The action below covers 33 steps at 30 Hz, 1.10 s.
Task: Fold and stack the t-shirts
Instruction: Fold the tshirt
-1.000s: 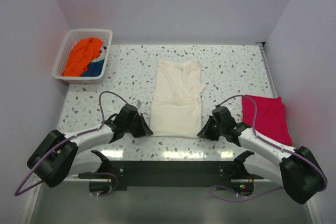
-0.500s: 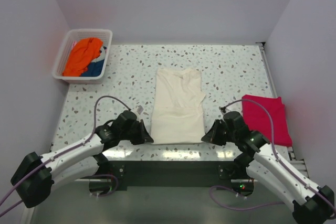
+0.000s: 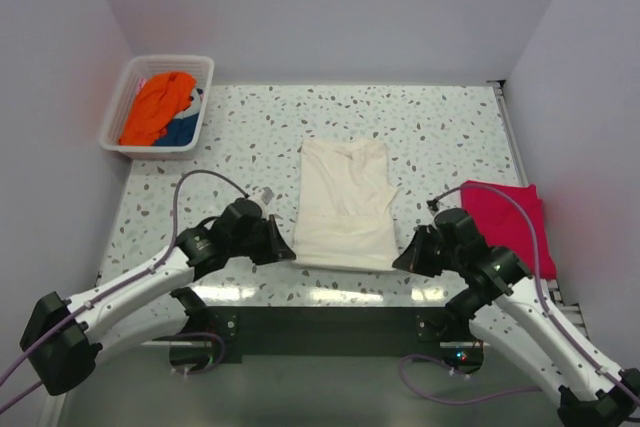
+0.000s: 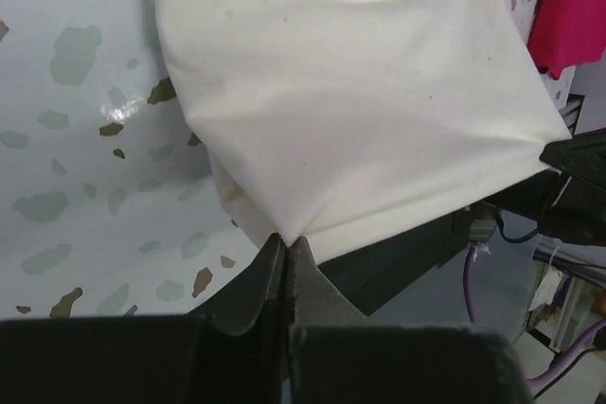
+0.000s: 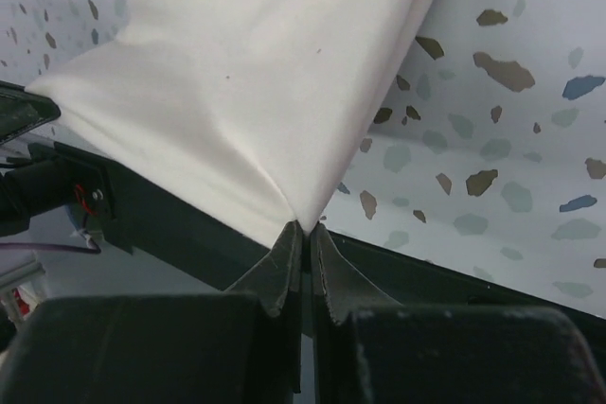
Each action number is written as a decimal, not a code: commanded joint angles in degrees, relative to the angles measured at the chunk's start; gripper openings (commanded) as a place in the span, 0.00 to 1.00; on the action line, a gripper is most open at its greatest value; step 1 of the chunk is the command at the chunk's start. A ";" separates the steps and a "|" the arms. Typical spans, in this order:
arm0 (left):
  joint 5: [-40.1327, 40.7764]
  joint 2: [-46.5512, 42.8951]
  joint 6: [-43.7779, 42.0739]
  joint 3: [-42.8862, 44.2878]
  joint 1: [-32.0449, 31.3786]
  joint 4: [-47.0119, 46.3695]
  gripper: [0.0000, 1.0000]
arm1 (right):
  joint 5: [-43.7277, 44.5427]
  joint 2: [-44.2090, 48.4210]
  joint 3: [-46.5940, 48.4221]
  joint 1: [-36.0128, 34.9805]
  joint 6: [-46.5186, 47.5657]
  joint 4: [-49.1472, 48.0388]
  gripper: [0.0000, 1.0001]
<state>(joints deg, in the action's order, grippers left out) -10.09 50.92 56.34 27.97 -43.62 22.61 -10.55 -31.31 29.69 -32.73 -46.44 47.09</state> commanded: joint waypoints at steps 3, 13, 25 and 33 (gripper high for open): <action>3.58 7.16 -4.47 12.01 1.68 1.12 0.00 | 9.21 -7.43 11.43 0.04 3.98 1.87 0.00; -5.02 30.54 -11.24 37.21 15.04 -3.88 0.00 | 4.42 -38.27 35.84 10.74 12.15 -9.73 0.00; -16.88 69.91 -12.83 67.26 28.14 -11.00 0.12 | -5.53 -82.40 65.46 22.53 15.14 -18.79 0.07; -24.46 80.84 -14.84 79.01 31.92 -13.82 0.65 | -3.80 -94.56 81.14 24.47 17.60 -14.66 0.62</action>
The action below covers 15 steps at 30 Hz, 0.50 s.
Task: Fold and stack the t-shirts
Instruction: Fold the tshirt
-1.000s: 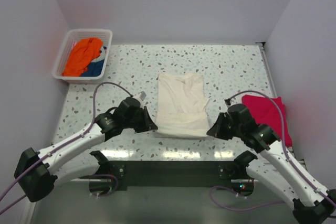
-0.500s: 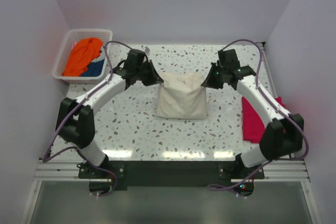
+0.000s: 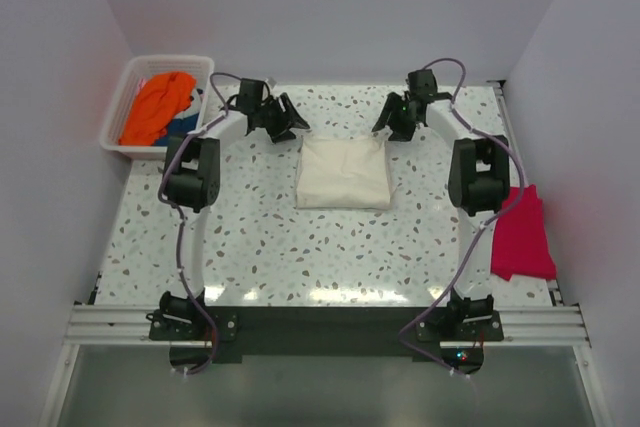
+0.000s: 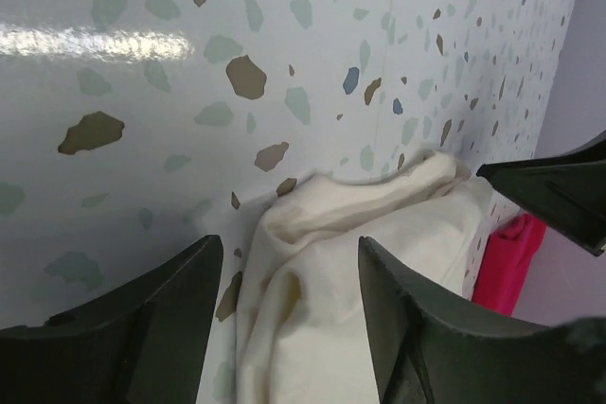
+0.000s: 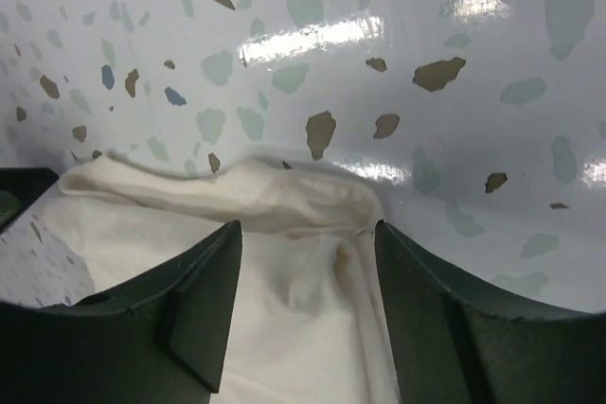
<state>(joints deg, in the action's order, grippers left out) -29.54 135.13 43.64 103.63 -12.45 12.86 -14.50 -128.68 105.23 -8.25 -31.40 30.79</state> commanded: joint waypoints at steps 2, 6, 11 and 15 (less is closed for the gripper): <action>-3.51 -7.85 -3.56 0.44 1.11 -4.77 0.69 | 1.58 7.29 2.80 0.17 2.48 -0.19 0.63; 1.58 -15.76 -4.61 -7.89 0.85 -3.72 0.65 | 3.78 15.81 -8.16 -1.67 1.60 -2.74 0.54; 8.51 -24.03 -6.28 -14.95 -4.06 -3.12 0.32 | 7.21 24.00 -18.21 -7.65 0.90 -8.19 0.37; 8.19 -20.88 -6.72 -12.24 -5.92 -0.83 0.00 | 4.49 20.42 -17.08 -10.20 0.90 -8.72 0.27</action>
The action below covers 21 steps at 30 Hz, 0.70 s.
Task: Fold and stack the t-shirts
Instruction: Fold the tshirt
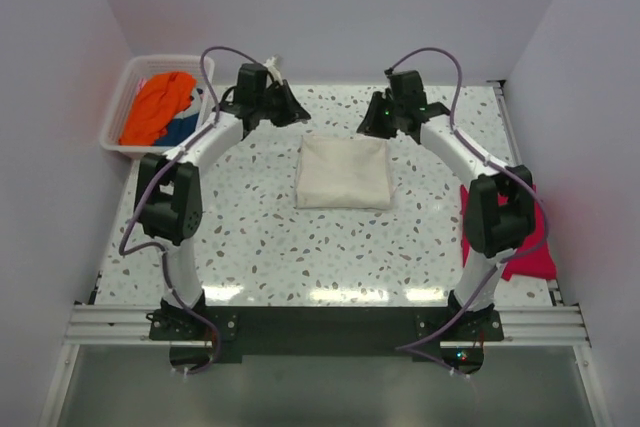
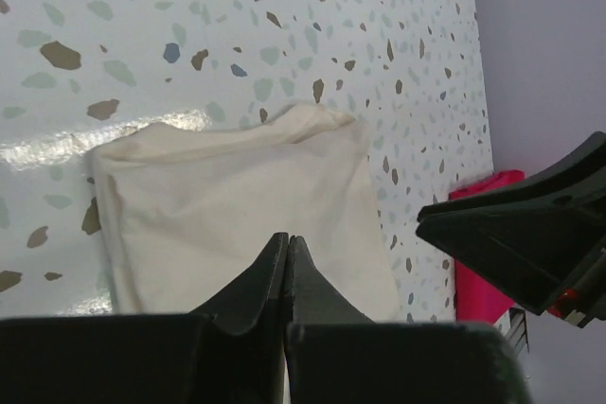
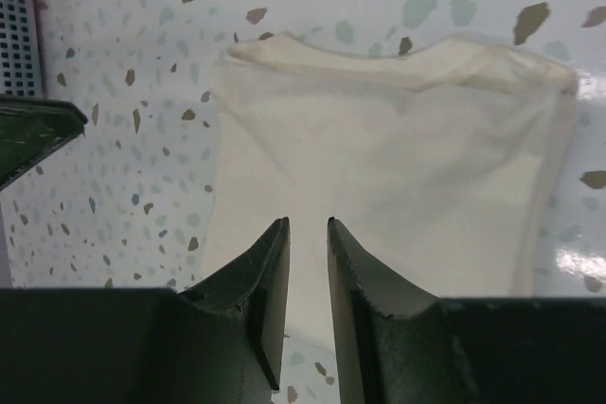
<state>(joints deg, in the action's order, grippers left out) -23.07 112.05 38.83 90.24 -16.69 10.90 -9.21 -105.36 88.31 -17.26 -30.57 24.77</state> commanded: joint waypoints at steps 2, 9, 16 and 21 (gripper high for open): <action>2.32 3.96 -2.62 1.70 -2.47 1.23 0.00 | -2.38 -4.41 -0.25 -1.38 -0.11 -4.90 0.25; 0.48 11.78 -3.93 6.25 -2.65 0.18 0.00 | -6.17 -14.86 6.41 -0.85 2.00 -6.32 0.21; 1.53 21.36 -3.77 12.59 -0.02 0.62 0.00 | -14.49 -24.80 11.53 6.08 -3.61 -8.95 0.20; 1.19 23.74 -2.80 13.12 1.57 1.23 0.00 | -20.57 -29.11 12.50 9.95 -8.01 -10.88 0.20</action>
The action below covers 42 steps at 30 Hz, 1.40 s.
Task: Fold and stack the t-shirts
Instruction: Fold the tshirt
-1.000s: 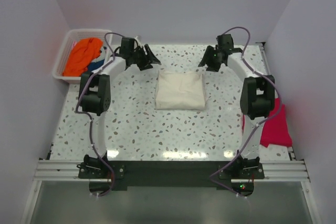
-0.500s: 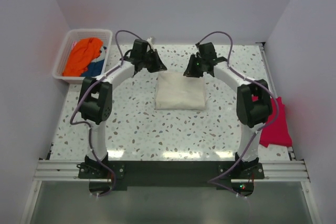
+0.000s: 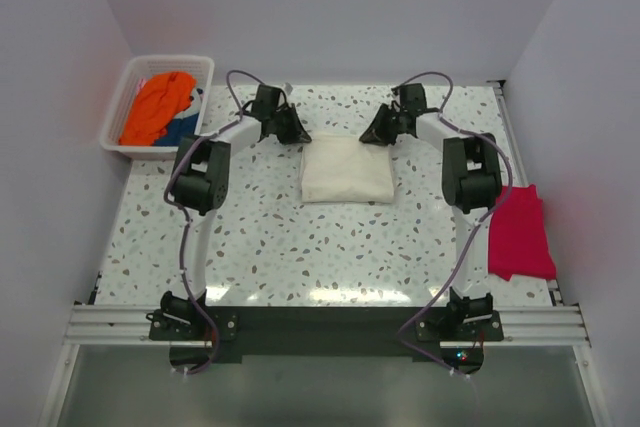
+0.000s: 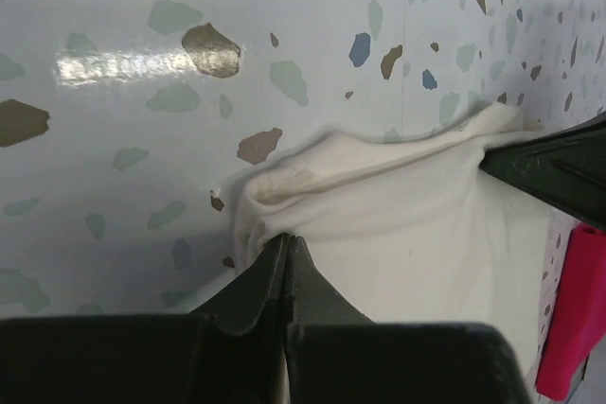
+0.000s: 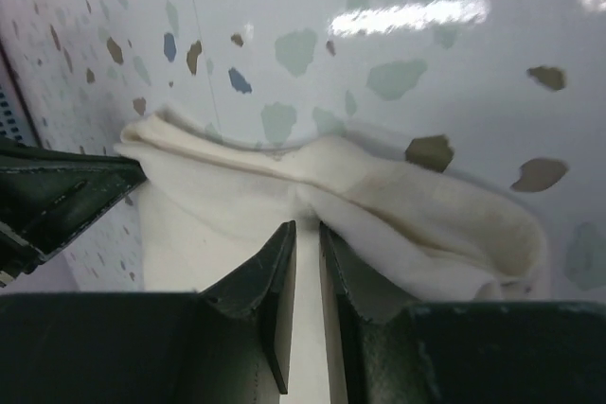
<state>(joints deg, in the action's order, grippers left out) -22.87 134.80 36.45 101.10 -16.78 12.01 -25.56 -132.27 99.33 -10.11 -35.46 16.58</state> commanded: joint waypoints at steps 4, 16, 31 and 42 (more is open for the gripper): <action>0.90 0.99 -0.67 2.52 2.01 0.12 0.00 | -13.17 -3.78 -0.19 4.66 -10.12 -10.05 0.26; 0.02 -17.80 -2.61 -5.98 0.09 -2.33 0.29 | -9.09 12.26 -6.33 5.19 -7.35 -6.92 0.34; 0.54 -25.91 5.56 -30.60 -14.33 -16.31 0.14 | 1.48 27.16 -37.79 -7.21 -10.95 -16.31 0.33; 8.19 -22.92 6.36 -40.89 -14.34 -14.39 0.11 | -3.35 23.63 -49.22 -1.59 -11.38 -23.96 0.31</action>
<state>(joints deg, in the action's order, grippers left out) -20.60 112.49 43.86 62.02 -31.27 -4.51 -31.07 -107.94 53.47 -14.46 -47.97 -7.40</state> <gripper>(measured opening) 0.113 0.308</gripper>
